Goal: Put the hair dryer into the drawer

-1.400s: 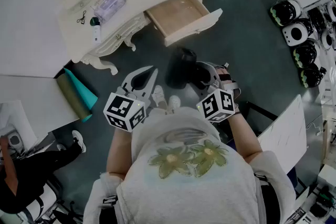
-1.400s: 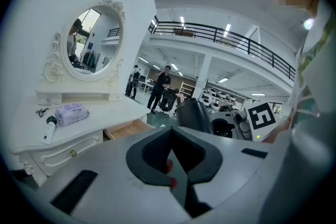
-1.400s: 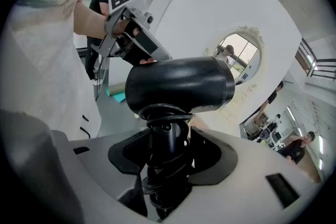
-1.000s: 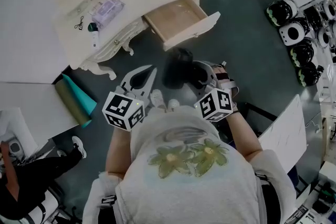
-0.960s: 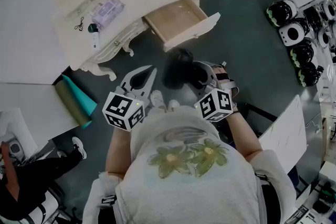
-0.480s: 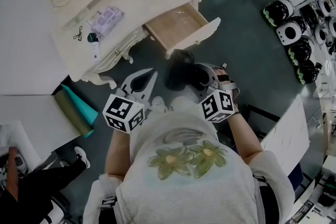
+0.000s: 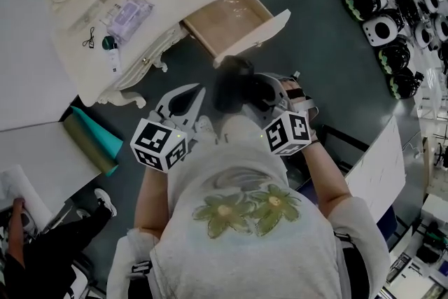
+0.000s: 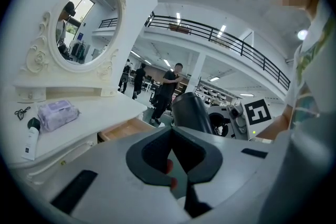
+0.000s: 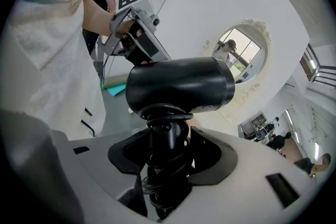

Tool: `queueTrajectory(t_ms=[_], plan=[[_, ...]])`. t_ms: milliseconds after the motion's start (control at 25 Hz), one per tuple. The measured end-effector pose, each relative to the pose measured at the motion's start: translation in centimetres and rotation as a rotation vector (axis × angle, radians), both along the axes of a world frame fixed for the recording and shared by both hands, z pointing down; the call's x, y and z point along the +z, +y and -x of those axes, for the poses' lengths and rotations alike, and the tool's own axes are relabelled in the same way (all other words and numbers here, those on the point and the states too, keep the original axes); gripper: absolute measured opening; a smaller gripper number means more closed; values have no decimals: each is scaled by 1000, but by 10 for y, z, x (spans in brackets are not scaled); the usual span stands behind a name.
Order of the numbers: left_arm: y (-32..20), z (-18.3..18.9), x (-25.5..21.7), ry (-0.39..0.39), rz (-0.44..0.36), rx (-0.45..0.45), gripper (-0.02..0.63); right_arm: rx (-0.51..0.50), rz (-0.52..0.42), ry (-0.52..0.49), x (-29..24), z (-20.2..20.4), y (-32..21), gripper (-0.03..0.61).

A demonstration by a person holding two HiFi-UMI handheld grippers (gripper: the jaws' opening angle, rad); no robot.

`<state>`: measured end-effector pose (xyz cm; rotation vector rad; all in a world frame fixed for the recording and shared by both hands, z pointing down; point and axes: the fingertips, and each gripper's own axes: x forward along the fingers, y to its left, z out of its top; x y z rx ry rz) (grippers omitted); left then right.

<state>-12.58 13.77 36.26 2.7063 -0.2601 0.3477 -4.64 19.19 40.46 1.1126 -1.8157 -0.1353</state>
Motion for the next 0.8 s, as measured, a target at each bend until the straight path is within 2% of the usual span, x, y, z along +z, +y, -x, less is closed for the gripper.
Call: queueTrajectory(t_ms=[800], plan=[[-73,-45,7,-45,33,-89,9,-141,75,-6,18,-50,-75,219]])
